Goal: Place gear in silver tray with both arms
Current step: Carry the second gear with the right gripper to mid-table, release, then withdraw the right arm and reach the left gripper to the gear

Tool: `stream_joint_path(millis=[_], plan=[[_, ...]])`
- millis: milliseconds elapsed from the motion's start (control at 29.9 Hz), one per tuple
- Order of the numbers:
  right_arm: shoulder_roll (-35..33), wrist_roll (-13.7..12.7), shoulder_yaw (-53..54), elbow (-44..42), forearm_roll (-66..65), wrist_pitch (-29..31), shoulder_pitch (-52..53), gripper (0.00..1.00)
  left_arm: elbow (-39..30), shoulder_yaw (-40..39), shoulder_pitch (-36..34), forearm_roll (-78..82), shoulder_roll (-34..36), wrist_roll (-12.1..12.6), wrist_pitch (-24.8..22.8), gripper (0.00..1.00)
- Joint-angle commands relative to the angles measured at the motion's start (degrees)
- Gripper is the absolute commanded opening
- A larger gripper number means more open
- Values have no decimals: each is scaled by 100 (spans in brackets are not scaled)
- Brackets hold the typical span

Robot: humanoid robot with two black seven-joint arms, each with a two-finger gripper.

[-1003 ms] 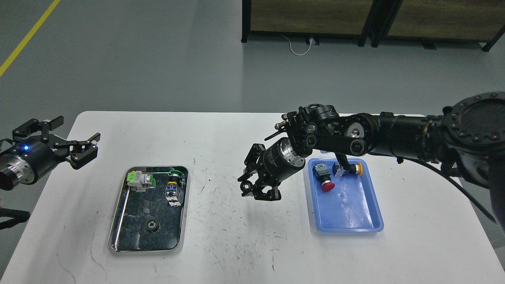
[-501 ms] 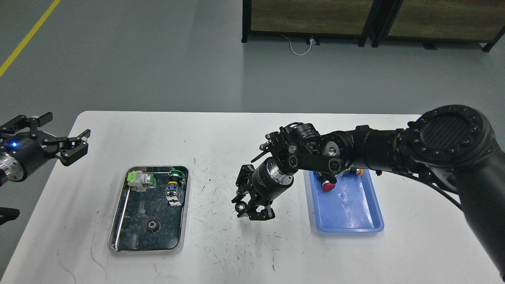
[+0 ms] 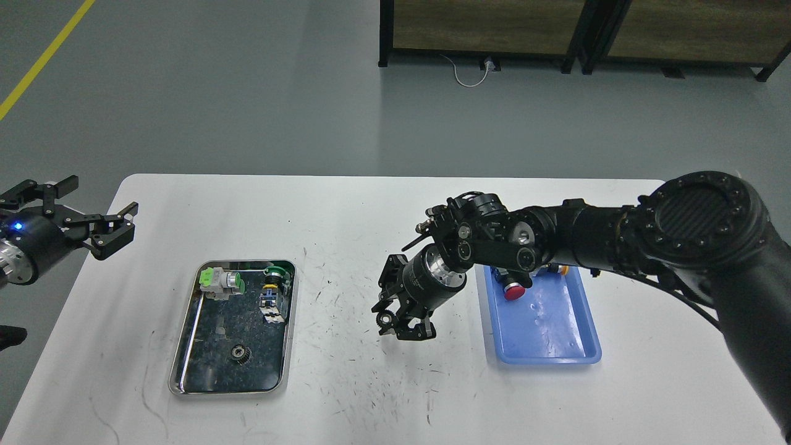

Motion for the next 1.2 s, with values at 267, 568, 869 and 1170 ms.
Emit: stream_joint_path(millis=[267,568,869,1170], plan=[[0,0,69,-68,66,0,-50,54,0,0,-15,0,9,1,-9,97],[0,0,692,-357,128,0,-41,60,-26,9,-23,0,114,1,-53,98],[-1492,-9,1931,-560,295,0,-6,77,-333,88,-348,-35,115,-70,-158,98],[-3277,-27,3223,-534,620,0,-15,79,-510,158,-1068,-26,-333,-17,-685,98]])
